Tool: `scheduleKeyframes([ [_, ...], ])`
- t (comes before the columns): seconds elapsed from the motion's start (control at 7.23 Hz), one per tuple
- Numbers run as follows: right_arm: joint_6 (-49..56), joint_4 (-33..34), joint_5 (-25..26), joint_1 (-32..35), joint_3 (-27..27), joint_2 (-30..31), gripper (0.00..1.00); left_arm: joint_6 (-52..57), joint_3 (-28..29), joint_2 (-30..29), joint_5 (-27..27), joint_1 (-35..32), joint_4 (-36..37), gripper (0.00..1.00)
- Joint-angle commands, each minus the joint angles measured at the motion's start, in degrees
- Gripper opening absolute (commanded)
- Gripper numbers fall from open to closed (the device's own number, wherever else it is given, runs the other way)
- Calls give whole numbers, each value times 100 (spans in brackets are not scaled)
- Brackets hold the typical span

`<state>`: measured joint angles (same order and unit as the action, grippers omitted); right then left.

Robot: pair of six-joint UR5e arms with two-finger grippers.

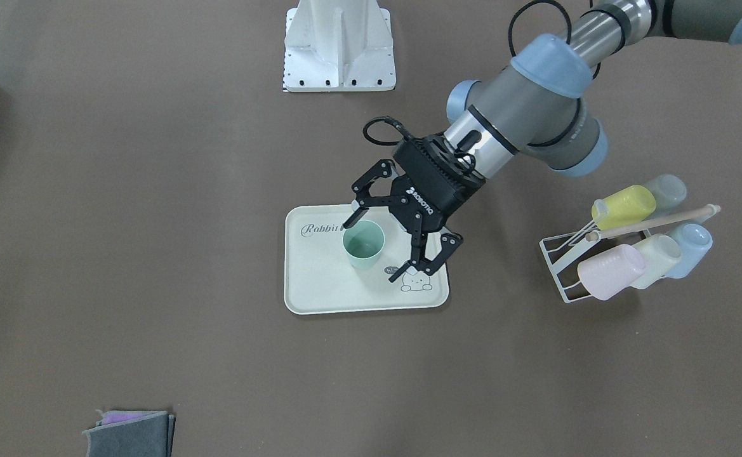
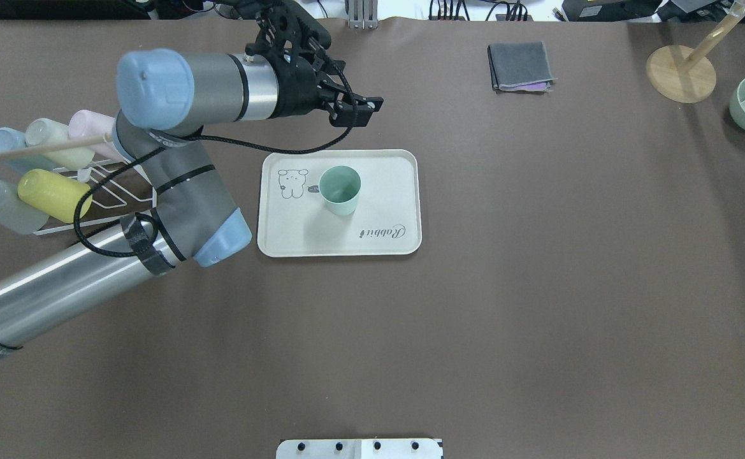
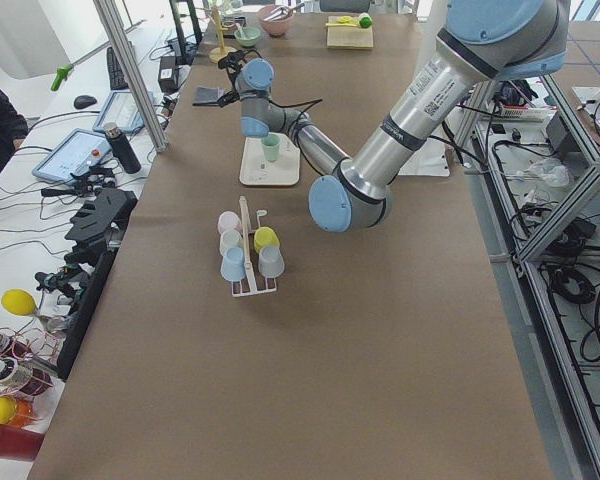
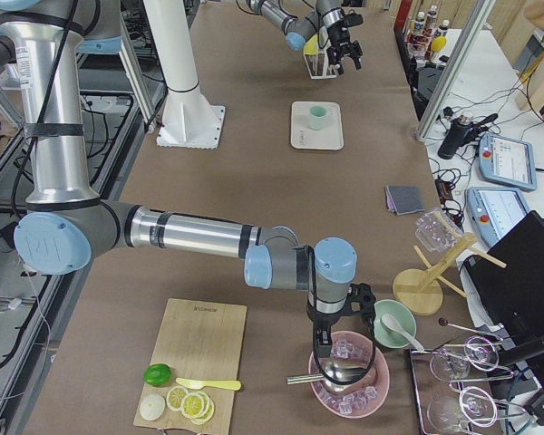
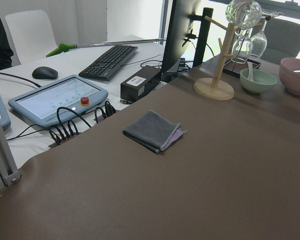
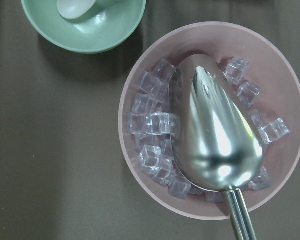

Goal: Pick up and place green cup on tray

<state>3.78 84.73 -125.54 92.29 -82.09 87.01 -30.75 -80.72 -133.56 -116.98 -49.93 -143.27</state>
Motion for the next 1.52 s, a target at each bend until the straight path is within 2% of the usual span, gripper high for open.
scheduleKeyframes([
  [0.0, 0, 0, 3, 0, 9, 0, 100, 8, -14, 32, -1322, -813, 1016, 98],
  [0.14, 0, 0, 3, 0, 9, 0, 100, 34, -571, 354, -1858, -843, 1360, 98],
  [0.28, 0, 0, 3, 0, 9, 0, 100, 43, -1473, 714, -1942, -887, 1885, 98],
  [0.42, 0, 0, 3, 0, 9, 0, 100, 78, -2108, 1048, -1960, -922, 2473, 98],
  [0.83, 0, 0, 3, 0, 18, 0, 100, 87, -2237, 1716, -2819, -1685, 2629, 98],
  [1.11, 0, 0, 3, 0, 35, 9, 100, 165, -2063, 2567, -3241, -2150, 2611, 98],
  [1.25, 0, 0, -5, 0, 53, 9, 100, 610, -1992, 2876, -3504, -2588, 2646, 98],
  [1.38, 0, 0, 3, 0, 53, 9, 100, 614, -1852, 3619, -3542, -2688, 2629, 99],
])
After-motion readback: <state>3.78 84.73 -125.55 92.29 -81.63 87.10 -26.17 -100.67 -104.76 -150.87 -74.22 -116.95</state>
